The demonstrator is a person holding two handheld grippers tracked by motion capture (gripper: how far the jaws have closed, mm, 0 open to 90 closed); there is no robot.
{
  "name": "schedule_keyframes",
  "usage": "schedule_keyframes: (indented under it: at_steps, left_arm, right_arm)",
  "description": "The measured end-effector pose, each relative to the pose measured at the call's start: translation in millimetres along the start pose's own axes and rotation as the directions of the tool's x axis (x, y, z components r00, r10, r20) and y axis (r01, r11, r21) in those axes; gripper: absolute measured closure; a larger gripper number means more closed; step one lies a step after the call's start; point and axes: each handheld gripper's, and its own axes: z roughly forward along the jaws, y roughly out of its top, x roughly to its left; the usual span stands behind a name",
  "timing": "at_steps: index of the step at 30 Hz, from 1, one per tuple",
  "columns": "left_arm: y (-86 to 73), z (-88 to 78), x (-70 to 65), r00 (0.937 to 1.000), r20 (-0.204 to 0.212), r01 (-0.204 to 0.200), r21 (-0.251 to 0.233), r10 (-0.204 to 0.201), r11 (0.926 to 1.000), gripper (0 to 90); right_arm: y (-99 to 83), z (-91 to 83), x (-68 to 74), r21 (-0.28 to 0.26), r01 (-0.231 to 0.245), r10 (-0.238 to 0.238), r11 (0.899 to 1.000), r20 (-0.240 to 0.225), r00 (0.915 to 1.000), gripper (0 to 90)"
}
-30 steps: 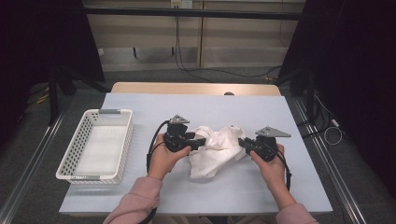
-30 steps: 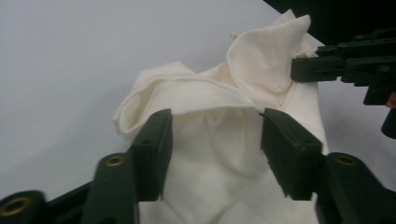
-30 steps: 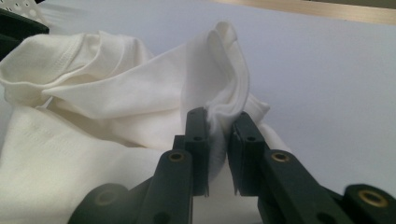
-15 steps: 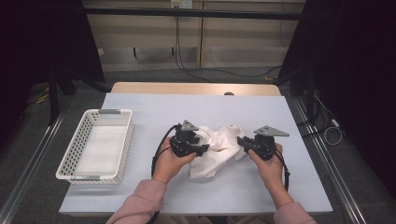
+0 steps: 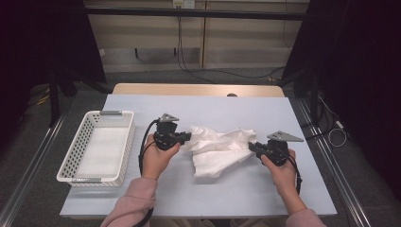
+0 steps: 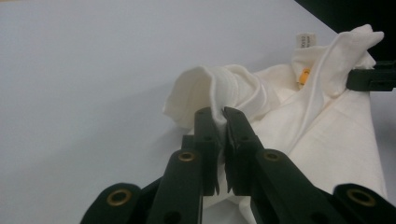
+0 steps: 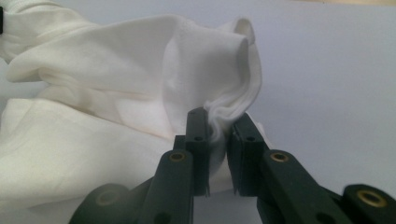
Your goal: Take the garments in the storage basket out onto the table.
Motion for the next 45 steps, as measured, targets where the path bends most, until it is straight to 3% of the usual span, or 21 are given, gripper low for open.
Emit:
schedule_keyframes:
  at_steps: [3, 4, 5, 7, 8, 11, 12, 13, 14, 16, 17, 19, 21, 25, 34, 37, 39, 41, 43, 44, 45]
  left_arm:
    - [1.6, -2.0, 0.4, 0.9979, -0.006, -0.064, 0.034, 0.064, 0.9974, 85.1]
    - [1.8, -1.4, -3.3, 0.9996, -0.003, -0.029, 0.002, 0.029, 0.9996, 85.1]
    - [1.8, -1.4, -3.3, 0.9996, -0.003, -0.029, 0.002, 0.029, 0.9996, 85.2]
    - [2.2, -2.5, -4.0, 0.9995, -0.006, -0.032, 0.000, 0.032, 0.9995, 85.2]
    - [3.2, -5.7, -1.6, 0.9977, 0.000, -0.068, 0.026, 0.069, 0.9973, 85.2]
    - [2.7, -5.1, -4.5, 0.9993, -0.001, -0.036, -0.002, 0.036, 0.9993, 85.2]
    - [3.0, -6.9, -2.3, 0.9975, 0.003, -0.071, 0.022, 0.071, 0.9972, 85.2]
    - [3.0, -6.9, -2.3, 0.9975, 0.003, -0.071, 0.022, 0.071, 0.9972, 85.2]
    - [2.0, -6.6, -4.0, 0.9994, 0.005, -0.034, -0.003, 0.034, 0.9994, 85.2]
    - [1.6, -8.4, -2.5, 0.9994, 0.004, -0.034, -0.001, 0.034, 0.9994, 85.2]
    - [1.9, -10.6, 1.2, 0.9975, 0.003, -0.070, 0.024, 0.070, 0.9972, 85.2]
    - [0.9, -10.7, 1.2, 0.9997, 0.001, -0.024, -0.007, 0.024, 0.9997, 85.2]
    - [0.7, -12.4, 4.8, 0.9992, -0.004, -0.040, 0.008, 0.040, 0.9991, 85.2]
    - [-0.2, -11.4, 4.1, 0.9999, -0.008, -0.007, -0.023, 0.007, 0.9997, 85.2]
    - [2.9, -11.2, 5.5, 0.9992, -0.038, -0.009, -0.045, 0.007, 0.9989, 85.1]
    - [3.0, -9.9, 4.7, 0.9994, -0.035, -0.004, -0.051, 0.002, 0.9987, 85.2]
    - [4.2, -10.8, 4.9, 0.9991, -0.029, -0.033, -0.026, 0.032, 0.9991, 85.1]
    - [4.5, -11.0, 3.6, 0.9996, -0.020, -0.023, -0.039, 0.022, 0.9990, 85.1]
    - [5.0, -12.0, 4.2, 0.9992, -0.020, -0.035, -0.035, 0.034, 0.9988, 85.1]
    - [5.1, -11.9, 2.9, 0.9997, -0.020, -0.015, -0.057, 0.014, 0.9982, 85.1]
    - [5.7, -14.0, 5.1, 0.9983, -0.023, -0.053, -0.028, 0.053, 0.9982, 85.1]
  right_arm:
    - [5.2, -1.4, 2.5, -0.022, 0.003, -0.003, 1.000, 0.010, 0.9999, 71.5]
    - [12.2, -2.6, 6.4, -0.040, 0.014, -0.014, 0.999, 0.005, 0.9999, 66.1]
    - [12.2, -2.6, 6.4, -0.040, 0.014, -0.014, 0.999, 0.005, 0.9999, 66.1]
    - [25.8, -3.1, 12.2, -0.067, 0.031, -0.030, 0.997, 0.017, 0.9994, 58.0]
    - [30.3, -2.4, 14.0, -0.070, 0.030, -0.028, 0.997, 0.018, 0.9994, 53.4]
    - [38.9, 1.1, 17.3, -0.071, 0.051, -0.050, 0.996, 0.023, 0.9985, 52.6]
    - [46.3, 6.3, 21.9, -0.072, 0.053, -0.051, 0.996, 0.024, 0.9984, 44.5]
    - [50.0, 9.3, 24.4, -0.065, 0.050, -0.048, 0.997, 0.020, 0.9986, 40.1]
    - [53.8, 12.7, 25.7, -0.062, 0.055, -0.053, 0.997, 0.023, 0.9983, 39.2]
    - [59.5, 19.6, 25.4, -0.071, 0.028, -0.028, 0.997, 0.006, 0.9996, 37.2]
    - [61.4, 23.5, 23.9, -0.069, 0.007, -0.007, 0.998, -0.008, 0.9999, 35.3]
    - [62.5, 28.9, 22.0, -0.048, -0.007, 0.005, 0.999, -0.030, 0.9995, 44.3]
    - [60.4, 31.8, 23.0, -0.019, -0.006, 0.005, 1.000, -0.059, 0.9982, 51.2]
    - [50.4, 33.3, 26.8, 0.019, 0.030, -0.027, 0.999, -0.116, 0.9929, 84.5]
    - [20.4, 22.3, 40.7, 0.088, 0.094, -0.075, 0.992, -0.202, 0.9764, 87.2]
    - [18.4, 19.9, 40.5, 0.079, 0.080, -0.062, 0.994, -0.206, 0.9765, 82.2]
    - [27.5, 18.0, 37.9, 0.028, 0.070, -0.064, 0.997, -0.175, 0.9825, 68.3]
    - [36.4, 20.2, 37.5, -0.004, 0.073, -0.073, 0.997, -0.130, 0.9888, 61.2]
    - [41.1, 22.8, 37.4, -0.004, 0.072, -0.072, 0.997, -0.133, 0.9885, 58.5]
    - [49.1, 30.0, 38.4, 0.000, 0.067, -0.067, 0.998, -0.118, 0.9908, 48.8]
    - [53.0, 33.7, 39.8, -0.003, 0.074, -0.074, 0.997, -0.110, 0.9911, 46.5]
